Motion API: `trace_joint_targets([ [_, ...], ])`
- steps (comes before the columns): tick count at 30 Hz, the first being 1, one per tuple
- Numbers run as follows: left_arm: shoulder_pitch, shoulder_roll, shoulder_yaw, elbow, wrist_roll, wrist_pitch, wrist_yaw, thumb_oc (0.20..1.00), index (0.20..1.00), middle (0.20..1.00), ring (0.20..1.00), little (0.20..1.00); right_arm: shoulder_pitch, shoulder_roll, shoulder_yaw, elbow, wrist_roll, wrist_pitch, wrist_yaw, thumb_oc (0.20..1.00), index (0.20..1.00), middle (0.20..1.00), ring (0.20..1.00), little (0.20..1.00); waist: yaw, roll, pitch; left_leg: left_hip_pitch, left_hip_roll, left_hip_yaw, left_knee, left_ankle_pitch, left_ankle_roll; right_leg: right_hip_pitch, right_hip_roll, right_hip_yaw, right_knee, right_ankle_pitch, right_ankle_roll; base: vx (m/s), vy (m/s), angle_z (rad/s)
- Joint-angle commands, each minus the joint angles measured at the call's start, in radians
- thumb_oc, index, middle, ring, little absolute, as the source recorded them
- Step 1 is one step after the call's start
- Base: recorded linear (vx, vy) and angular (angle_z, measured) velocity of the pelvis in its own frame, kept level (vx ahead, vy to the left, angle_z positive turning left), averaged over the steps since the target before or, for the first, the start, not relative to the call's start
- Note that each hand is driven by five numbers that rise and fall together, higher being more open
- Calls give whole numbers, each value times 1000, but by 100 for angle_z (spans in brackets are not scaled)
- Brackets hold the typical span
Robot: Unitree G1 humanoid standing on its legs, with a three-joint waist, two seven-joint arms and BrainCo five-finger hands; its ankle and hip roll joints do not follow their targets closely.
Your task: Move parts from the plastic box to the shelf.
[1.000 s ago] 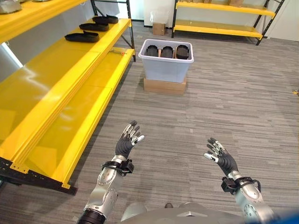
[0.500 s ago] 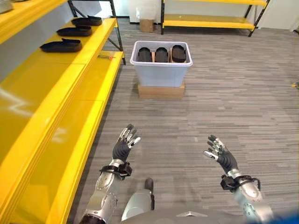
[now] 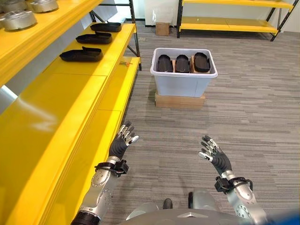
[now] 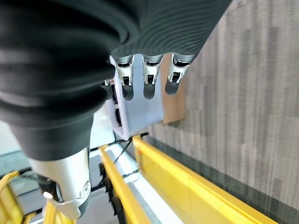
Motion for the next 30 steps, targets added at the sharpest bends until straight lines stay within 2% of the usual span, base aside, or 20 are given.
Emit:
trace_joint_targets([
  [1,38,16,-14,-89,21,-49,-10,1000,1000,1000,1000,1000,-54,-39,-29,-16,41,-41,11,1000,1000,1000,1000,1000,-8,-17,-23,135,52,-69,-35,-11,-13,62,-20,37,-279,271,88,436,-157,52],
  [3,42,6,-13,-79,27,-45,-13,1000,1000,1000,1000,1000,-49,-45,-30,-23,37,-37,14,1000,1000,1000,1000,1000,-7,-21,-29,168,63,-77,-27,-24,-30,93,-23,21,-336,273,91,371,-168,27],
  [4,41,-2,-18,-74,30,-46,-15,1000,1000,1000,1000,1000,-56,-44,-27,-15,37,-35,11,1000,1000,1000,1000,1000,-8,-28,-33,173,67,-70,-21,-33,-31,108,-21,27,-332,291,85,304,-163,19],
  [6,35,-8,-22,-69,24,-45,-14,1000,1000,1000,1000,1000,-59,-47,-25,-13,42,-36,11,1000,1000,1000,1000,1000,-9,-25,-42,184,80,-70,-14,-34,-39,119,-11,29,-331,283,79,245,-127,18],
  [11,15,-14,-38,-65,12,-40,-12,1000,1000,1000,1000,1000,-75,-61,-39,-18,59,-42,7,1000,1000,1000,1000,1000,-20,-13,-69,190,134,-80,25,4,-75,130,34,-1,-273,219,42,229,-144,19],
  [13,12,-13,-38,-67,7,-42,-8,1000,1000,1000,1000,1000,-76,-67,-42,-17,59,-43,5,1000,1000,1000,1000,1000,-21,-11,-73,181,159,-84,59,44,-94,138,48,-6,-254,189,25,226,-162,5],
  [15,11,-14,-39,-66,-6,-41,-4,1000,1000,1000,1000,1000,-79,-71,-42,-12,66,-43,1,1000,1000,1000,1000,1000,-21,-11,-81,163,182,-98,127,110,-113,157,74,-5,-243,151,-1,255,-186,2],
  [16,11,-14,-39,-66,-6,-41,-4,1000,1000,1000,1000,1000,-79,-71,-42,-12,66,-43,1,1000,1000,1000,1000,1000,-22,-10,-81,162,183,-98,128,109,-114,157,74,-6,-242,150,-2,208,-180,-39],
  [17,13,-15,-35,-69,-12,-38,0,1000,1000,1000,1000,1000,-79,-76,-44,-11,63,-43,-2,1000,1000,1000,1000,1000,-18,-18,-78,100,193,-94,284,226,-131,190,89,3,-246,128,-31,130,-125,-35],
  [18,13,-15,-35,-69,-12,-38,0,1000,1000,1000,1000,1000,-79,-76,-44,-11,63,-43,-2,1000,1000,1000,1000,1000,-19,-17,-79,97,194,-95,289,224,-132,188,90,2,-245,128,-31,177,-216,3],
  [19,13,-11,-35,-74,-15,-37,4,1000,1000,1000,1000,1000,-79,-79,-43,-11,68,-47,-6,1000,1000,1000,1000,1000,-12,-28,-68,33,200,-92,413,301,-140,219,95,5,-261,121,-51,107,-245,-10],
  [20,8,-11,-37,-72,-28,-34,5,1000,1000,1000,1000,1000,-79,-87,-45,-19,74,-52,-14,1000,1000,1000,1000,1000,10,-57,-36,-75,185,-72,584,318,-127,265,88,12,-289,122,-72,162,-311,-13],
  [21,9,-13,-35,-72,-27,-33,8,1000,1000,1000,1000,1000,-79,-91,-48,-23,70,-55,-20,1000,1000,1000,1000,1000,19,-72,-23,-125,168,-45,627,290,-117,285,80,17,-303,124,-77,111,-212,-26],
  [22,9,-13,-36,-72,-27,-33,8,1000,1000,1000,1000,1000,-80,-91,-48,-23,70,-55,-21,1000,1000,1000,1000,1000,20,-67,-21,-128,173,-45,636,284,-117,285,85,17,-302,123,-77,115,-84,-1],
  [24,13,-14,-35,-71,-26,-36,15,1000,1000,1000,1000,1000,-78,-91,-50,-23,67,-55,-37,1000,1000,1000,1000,1000,38,-75,-10,-229,156,-13,581,230,-105,318,71,28,-325,122,-70,190,-22,-1],
  [25,25,-13,-28,-73,-22,-38,18,1000,1000,1000,1000,1000,-76,-89,-51,-21,59,-59,-43,1000,1000,1000,1000,1000,57,-69,-7,-284,147,2,464,199,-100,351,74,42,-348,115,-60,279,27,4],
  [27,45,-13,-21,-69,-18,-40,12,1000,1000,1000,1000,1000,-73,-87,-50,-17,43,-62,-36,1000,1000,1000,1000,1000,74,-65,-10,-287,139,6,245,190,-92,383,76,54,-369,103,-45,327,89,-2],
  [28,53,-14,-19,-70,-6,-42,12,1000,1000,1000,1000,1000,-73,-84,-46,-10,29,-63,-38,1000,1000,1000,1000,1000,89,-58,-11,-289,123,-22,119,216,-96,403,83,62,-375,95,-37,351,111,-23],
  [29,58,-15,-15,-76,0,-42,9,1000,1000,1000,1000,1000,-73,-85,-47,-9,20,-61,-37,1000,1000,1000,1000,1000,97,-45,-16,-291,128,-43,23,262,-107,421,95,68,-381,87,-33,238,65,-29],
  [30,59,-15,-15,-76,1,-42,9,1000,1000,1000,1000,1000,-72,-86,-47,-9,19,-61,-37,1000,1000,1000,1000,1000,97,-48,-13,-281,125,-42,12,267,-107,427,92,68,-382,85,-33,281,72,-34],
])
